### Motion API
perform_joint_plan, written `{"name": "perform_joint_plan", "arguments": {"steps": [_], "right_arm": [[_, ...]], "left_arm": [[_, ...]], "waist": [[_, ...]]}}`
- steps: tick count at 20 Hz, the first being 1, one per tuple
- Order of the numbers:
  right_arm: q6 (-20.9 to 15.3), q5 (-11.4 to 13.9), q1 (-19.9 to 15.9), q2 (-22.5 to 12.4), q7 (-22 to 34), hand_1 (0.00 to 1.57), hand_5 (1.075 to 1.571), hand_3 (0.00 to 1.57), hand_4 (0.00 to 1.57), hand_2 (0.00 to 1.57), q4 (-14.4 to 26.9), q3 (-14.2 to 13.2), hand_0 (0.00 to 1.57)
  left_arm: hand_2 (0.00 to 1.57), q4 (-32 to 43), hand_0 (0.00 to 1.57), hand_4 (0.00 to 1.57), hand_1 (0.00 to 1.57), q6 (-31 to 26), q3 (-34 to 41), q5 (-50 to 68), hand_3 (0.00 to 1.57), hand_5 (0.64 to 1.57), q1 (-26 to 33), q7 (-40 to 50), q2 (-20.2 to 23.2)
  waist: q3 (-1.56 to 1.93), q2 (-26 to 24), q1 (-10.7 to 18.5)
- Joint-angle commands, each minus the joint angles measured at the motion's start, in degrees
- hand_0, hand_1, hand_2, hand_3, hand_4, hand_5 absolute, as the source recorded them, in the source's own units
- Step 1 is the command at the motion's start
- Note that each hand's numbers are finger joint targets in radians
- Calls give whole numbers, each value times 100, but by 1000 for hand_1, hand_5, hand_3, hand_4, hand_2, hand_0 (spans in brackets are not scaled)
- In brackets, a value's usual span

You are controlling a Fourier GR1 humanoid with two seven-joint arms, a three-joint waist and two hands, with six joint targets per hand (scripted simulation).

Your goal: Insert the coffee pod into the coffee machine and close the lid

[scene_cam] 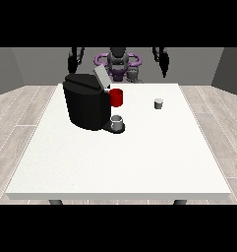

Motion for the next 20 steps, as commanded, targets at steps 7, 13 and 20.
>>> {"name": "perform_joint_plan", "arguments": {"steps": [7,13,20], "right_arm": [[-586,546,-102,-94,-406,0,1571,0,0,0,192,-238,0],[-822,844,-618,-19,-156,0,1571,0,0,0,29,-71,0],[-976,1135,-827,385,-338,0,1571,0,0,0,-143,430,0]], "left_arm": [[0,91,0,0,0,-1190,-65,-766,0,1571,-49,-1014,1621],[0,688,0,0,0,-1539,282,-1018,0,1571,-837,-622,2325],[0,1932,0,0,0,-1521,308,-1674,0,1571,-1407,-1110,2646]], "waist": [[-141,173,-157],[-138,537,-461],[-142,1242,-861]]}}
